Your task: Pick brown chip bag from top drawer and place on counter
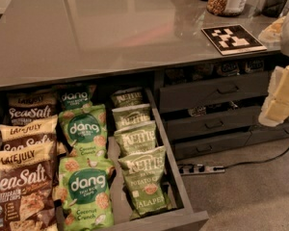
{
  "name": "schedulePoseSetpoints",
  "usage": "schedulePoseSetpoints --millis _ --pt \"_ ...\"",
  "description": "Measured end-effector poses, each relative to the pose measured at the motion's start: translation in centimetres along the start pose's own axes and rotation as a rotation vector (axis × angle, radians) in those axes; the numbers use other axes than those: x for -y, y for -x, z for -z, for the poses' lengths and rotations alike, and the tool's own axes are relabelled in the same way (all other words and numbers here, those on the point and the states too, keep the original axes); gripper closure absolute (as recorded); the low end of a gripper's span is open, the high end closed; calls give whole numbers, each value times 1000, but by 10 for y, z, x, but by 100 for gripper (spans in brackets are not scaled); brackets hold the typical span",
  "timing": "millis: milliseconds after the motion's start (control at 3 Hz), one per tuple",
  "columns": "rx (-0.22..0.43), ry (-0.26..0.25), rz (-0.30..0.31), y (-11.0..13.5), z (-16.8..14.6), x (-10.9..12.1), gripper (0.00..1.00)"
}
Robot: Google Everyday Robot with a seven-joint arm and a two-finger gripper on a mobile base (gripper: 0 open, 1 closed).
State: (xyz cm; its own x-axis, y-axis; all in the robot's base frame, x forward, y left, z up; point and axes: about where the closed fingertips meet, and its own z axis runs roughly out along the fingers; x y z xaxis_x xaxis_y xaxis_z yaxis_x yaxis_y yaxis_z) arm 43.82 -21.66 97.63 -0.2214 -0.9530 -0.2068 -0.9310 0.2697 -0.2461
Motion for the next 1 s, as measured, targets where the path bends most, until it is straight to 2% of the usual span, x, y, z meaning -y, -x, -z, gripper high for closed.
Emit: schedulePoseSetpoints --millis 333,667,1000 --pt "0 0 0 0 0 0 0" --pt "73 17 87 41 -21 -18 0" --pt "181 68 233 105 -51 -49 0"
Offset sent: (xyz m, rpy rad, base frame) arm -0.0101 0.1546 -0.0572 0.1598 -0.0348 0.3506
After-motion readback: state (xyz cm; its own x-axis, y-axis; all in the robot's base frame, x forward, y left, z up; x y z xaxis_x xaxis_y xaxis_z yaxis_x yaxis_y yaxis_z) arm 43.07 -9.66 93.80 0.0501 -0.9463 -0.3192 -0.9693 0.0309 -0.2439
